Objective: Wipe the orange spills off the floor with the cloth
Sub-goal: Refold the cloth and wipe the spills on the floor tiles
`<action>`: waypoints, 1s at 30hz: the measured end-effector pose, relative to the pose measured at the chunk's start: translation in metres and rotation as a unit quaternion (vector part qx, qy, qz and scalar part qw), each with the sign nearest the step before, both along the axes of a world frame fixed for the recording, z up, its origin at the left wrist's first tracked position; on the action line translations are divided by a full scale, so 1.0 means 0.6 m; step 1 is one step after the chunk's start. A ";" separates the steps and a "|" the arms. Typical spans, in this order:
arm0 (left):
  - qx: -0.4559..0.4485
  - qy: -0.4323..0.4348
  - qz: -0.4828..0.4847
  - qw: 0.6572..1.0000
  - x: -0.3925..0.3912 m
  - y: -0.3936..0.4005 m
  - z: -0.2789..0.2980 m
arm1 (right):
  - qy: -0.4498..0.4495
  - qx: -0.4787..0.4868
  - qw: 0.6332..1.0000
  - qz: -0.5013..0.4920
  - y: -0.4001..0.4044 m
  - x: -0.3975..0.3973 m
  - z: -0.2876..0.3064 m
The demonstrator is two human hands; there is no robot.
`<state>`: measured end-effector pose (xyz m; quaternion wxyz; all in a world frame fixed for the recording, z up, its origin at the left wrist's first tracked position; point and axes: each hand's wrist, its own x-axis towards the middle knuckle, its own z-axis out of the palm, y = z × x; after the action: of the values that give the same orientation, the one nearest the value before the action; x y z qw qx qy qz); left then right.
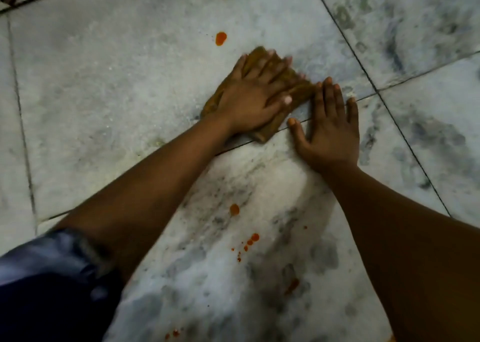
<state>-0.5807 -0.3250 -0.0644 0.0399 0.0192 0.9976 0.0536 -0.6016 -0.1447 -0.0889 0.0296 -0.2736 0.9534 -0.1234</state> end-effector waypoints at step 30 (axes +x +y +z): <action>-0.006 0.030 0.101 0.994 0.072 -0.066 -0.003 | -0.025 -0.003 1.000 0.000 -0.006 -0.013 0.008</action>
<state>-0.5375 -0.3648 -0.0665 0.0041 -0.0806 0.9955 0.0503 -0.6096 -0.1481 -0.0843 0.0524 -0.2704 0.9521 -0.1331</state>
